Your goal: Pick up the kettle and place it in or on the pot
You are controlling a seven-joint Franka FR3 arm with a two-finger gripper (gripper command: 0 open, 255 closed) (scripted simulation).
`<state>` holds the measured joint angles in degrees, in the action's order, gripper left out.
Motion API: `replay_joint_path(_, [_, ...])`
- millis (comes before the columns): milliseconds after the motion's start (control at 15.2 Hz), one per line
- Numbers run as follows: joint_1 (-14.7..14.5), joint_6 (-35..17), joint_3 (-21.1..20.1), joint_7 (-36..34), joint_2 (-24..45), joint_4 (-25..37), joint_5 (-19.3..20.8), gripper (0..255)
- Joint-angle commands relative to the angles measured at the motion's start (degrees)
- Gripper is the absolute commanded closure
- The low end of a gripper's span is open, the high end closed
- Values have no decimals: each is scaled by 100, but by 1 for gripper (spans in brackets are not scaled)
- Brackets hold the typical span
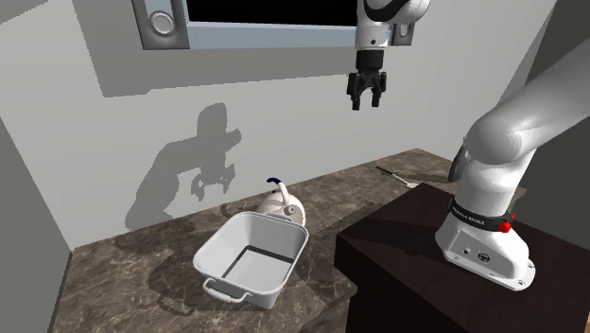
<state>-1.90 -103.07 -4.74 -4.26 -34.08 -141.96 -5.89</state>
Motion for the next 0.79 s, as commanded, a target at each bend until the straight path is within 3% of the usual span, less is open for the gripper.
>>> replay_joint_path(0, [-60, -392, -173, -211, 328, -40, -100, 0])
replay_joint_path(726, [-227, -2111, -899, -1289, 2556, 544, -133, 0])
